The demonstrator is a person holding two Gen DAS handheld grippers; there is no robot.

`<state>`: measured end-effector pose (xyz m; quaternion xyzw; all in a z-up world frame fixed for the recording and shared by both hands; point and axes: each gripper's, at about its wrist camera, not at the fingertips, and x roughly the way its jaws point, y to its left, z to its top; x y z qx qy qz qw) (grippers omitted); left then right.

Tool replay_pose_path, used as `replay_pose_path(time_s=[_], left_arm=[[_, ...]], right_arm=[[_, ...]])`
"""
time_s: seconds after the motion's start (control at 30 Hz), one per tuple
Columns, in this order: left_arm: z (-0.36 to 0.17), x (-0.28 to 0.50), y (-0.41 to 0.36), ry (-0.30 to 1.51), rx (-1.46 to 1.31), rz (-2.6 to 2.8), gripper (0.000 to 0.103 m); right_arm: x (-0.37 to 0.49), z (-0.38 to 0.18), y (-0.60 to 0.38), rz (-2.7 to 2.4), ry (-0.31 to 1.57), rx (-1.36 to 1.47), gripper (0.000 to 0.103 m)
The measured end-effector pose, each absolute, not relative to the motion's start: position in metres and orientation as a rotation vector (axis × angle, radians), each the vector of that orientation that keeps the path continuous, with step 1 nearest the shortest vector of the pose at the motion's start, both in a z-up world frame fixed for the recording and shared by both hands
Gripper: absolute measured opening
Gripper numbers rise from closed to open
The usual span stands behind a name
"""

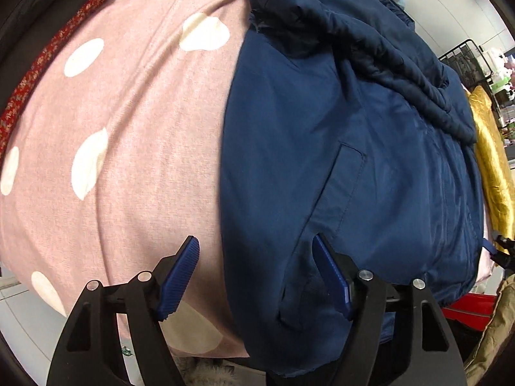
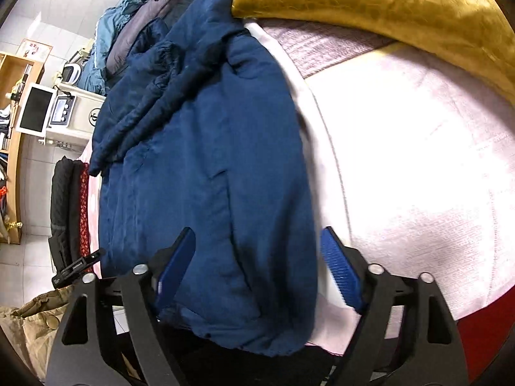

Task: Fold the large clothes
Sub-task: 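Grasp the jacket side edge with both grippers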

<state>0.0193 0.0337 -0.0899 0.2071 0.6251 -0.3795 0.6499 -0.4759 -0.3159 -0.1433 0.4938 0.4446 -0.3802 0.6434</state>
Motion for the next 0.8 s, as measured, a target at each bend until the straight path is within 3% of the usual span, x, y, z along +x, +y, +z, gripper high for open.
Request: replay_pose_path(time_s=[0.4, 0.6, 0.8], left_arm=[[-0.111, -0.002, 0.035, 1.479, 0.488, -0.94, 0.071], [-0.109, 0.007, 0.065, 1.498, 0.409, -0.92, 0.07], [-0.125, -0.008, 0.055, 1.568, 0.395, -0.983, 0.07]], right_arm=[[-0.482, -0.184, -0.289, -0.778, 1.156, 1.152, 0.067], [-0.501, -0.169, -0.291, -0.857, 1.09, 1.189, 0.064], [-0.485, -0.202, -0.282, -0.732, 1.138, 1.299, 0.064]])
